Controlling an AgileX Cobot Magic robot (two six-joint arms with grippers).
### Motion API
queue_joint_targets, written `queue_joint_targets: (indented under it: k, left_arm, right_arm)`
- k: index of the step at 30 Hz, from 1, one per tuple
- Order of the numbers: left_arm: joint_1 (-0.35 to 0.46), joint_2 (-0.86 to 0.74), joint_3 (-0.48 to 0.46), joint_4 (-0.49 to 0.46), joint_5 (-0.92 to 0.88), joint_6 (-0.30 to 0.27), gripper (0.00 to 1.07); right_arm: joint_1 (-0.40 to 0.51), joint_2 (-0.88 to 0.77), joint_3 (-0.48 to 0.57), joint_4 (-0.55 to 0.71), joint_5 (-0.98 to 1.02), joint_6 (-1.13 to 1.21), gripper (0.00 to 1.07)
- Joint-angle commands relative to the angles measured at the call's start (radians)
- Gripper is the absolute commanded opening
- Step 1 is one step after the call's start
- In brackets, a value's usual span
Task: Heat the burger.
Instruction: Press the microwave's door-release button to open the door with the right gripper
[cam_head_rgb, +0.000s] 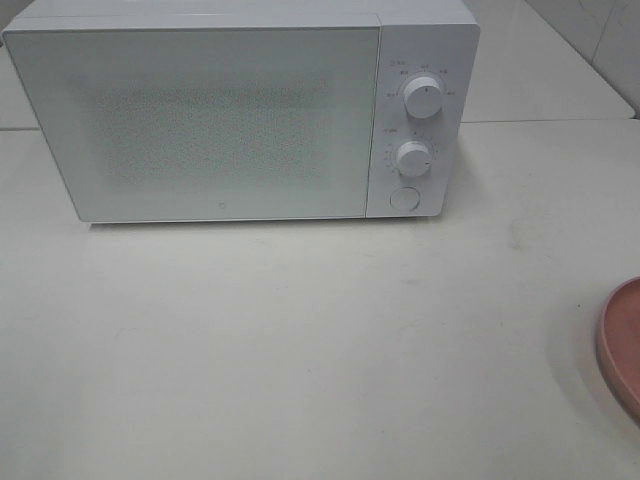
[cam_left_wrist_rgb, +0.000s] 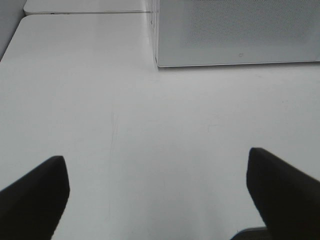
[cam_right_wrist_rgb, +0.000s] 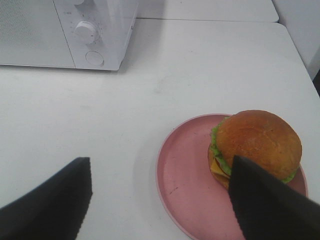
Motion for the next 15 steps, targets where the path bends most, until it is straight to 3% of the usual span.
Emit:
queue_joint_targets:
  k: [1, 15]
  left_arm:
    - [0.000, -0.004, 0.002, -0.012, -0.002, -0.005, 0.88]
    - [0.000, -0.004, 0.002, -0.012, -0.002, -0.005, 0.88]
  right_arm:
    - [-0.007, -0.028, 0.002, -0.003, -0.004, 0.000, 0.75]
    - [-0.007, -0.028, -0.003, 0.001, -0.011, 0.000, 0.75]
